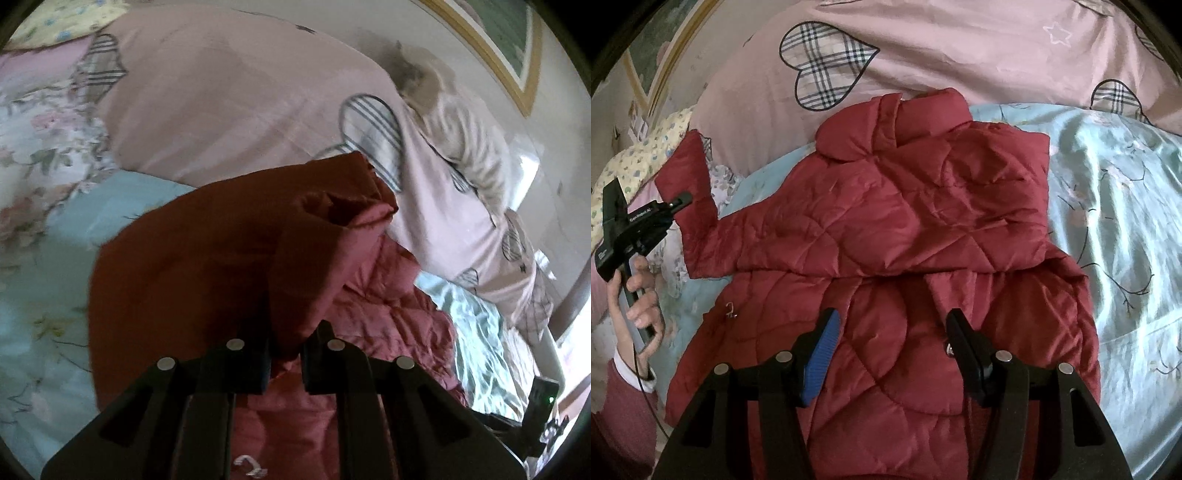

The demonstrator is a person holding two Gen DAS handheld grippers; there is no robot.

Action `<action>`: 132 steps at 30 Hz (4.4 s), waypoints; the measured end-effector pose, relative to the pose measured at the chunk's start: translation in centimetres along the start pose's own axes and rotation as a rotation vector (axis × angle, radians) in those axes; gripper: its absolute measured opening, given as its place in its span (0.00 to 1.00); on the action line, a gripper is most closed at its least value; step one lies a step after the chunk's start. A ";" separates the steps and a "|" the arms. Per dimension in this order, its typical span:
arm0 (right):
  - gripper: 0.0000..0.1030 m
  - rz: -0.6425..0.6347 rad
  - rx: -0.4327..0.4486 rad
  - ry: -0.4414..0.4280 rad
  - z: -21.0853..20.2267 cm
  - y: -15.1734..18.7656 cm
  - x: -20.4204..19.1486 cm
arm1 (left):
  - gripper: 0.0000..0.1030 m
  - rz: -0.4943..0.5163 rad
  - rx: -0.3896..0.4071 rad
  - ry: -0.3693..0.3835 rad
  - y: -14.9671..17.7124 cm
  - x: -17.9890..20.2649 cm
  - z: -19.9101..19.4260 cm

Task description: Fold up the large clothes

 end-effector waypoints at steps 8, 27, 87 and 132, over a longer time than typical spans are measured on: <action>0.60 0.047 0.015 -0.012 -0.1 -0.6 1.1 | 0.09 0.073 -0.053 0.083 3.1 6.2 2.2; 0.62 0.270 0.046 -0.139 4.7 -6.6 5.1 | 0.10 0.337 -0.206 0.177 13.9 16.8 7.8; 0.32 -0.098 0.015 0.133 9.0 -4.7 2.7 | 0.56 0.276 -0.314 -0.036 10.1 5.2 12.7; 0.43 -0.019 -0.013 0.166 5.0 -3.6 5.4 | 0.56 0.221 -0.327 -0.072 8.7 1.8 6.2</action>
Point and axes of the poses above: each gripper's, at about its wrist camera, not at the fingertips, and z roughly the way its jaws point, x to its right, y to its underside, the point moved 3 cm from there along z, roughly the way its jaws point, and after that the axes turned 14 degrees about x, right-handed, at the moved point
